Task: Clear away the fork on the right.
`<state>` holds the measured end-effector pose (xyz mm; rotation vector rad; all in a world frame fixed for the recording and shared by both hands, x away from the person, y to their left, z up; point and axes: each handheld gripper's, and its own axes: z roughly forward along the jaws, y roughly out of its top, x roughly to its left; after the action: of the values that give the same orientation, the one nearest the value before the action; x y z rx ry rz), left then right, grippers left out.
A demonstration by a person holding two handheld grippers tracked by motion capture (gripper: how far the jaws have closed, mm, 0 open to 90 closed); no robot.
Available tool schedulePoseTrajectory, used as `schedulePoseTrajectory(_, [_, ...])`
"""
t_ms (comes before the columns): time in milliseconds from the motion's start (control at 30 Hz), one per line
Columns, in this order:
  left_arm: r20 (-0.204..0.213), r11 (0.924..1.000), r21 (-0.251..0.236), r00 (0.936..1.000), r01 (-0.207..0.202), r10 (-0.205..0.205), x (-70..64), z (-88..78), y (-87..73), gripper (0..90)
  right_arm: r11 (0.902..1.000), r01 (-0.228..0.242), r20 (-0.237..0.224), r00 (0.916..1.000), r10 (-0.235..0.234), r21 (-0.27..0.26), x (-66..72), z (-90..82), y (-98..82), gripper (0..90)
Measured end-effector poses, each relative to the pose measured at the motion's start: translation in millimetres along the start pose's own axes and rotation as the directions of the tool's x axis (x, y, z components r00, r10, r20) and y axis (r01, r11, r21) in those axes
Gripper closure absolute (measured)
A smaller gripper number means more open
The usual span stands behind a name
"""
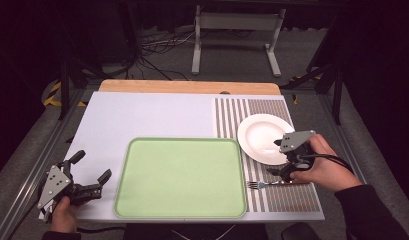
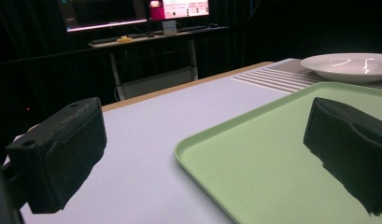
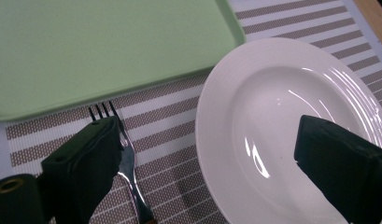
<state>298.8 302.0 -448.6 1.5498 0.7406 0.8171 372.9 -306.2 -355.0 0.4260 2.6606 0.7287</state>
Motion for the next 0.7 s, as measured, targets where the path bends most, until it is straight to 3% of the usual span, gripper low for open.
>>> schedulePoseTrajectory(267, [0.001, 1.0000, -0.002, 1.0000, 0.003, -0.003, 0.3, 0.0, -0.3, 0.0, 0.9974, 0.030, -0.040, 0.9988, -0.027, 0.065, -1.4, 2.8, 3.1, 8.9])
schedulePoseTrajectory(400, [0.002, 1.0000, -0.002, 1.0000, 0.000, 0.000, 0.3, -0.1, -0.2, 0.0, 0.9930, 0.043, -0.084, 0.9959, -0.034, 0.109, -1.6, 4.7, 2.8, 9.6])
schedulePoseTrajectory(700, [-0.002, 1.0000, -0.003, 1.0000, 0.002, -0.002, 0.0, -0.2, -0.1, 0.0, 0.9873, 0.077, -0.128, 0.9900, -0.059, 0.139, -0.3, 7.4, 2.3, 12.1])
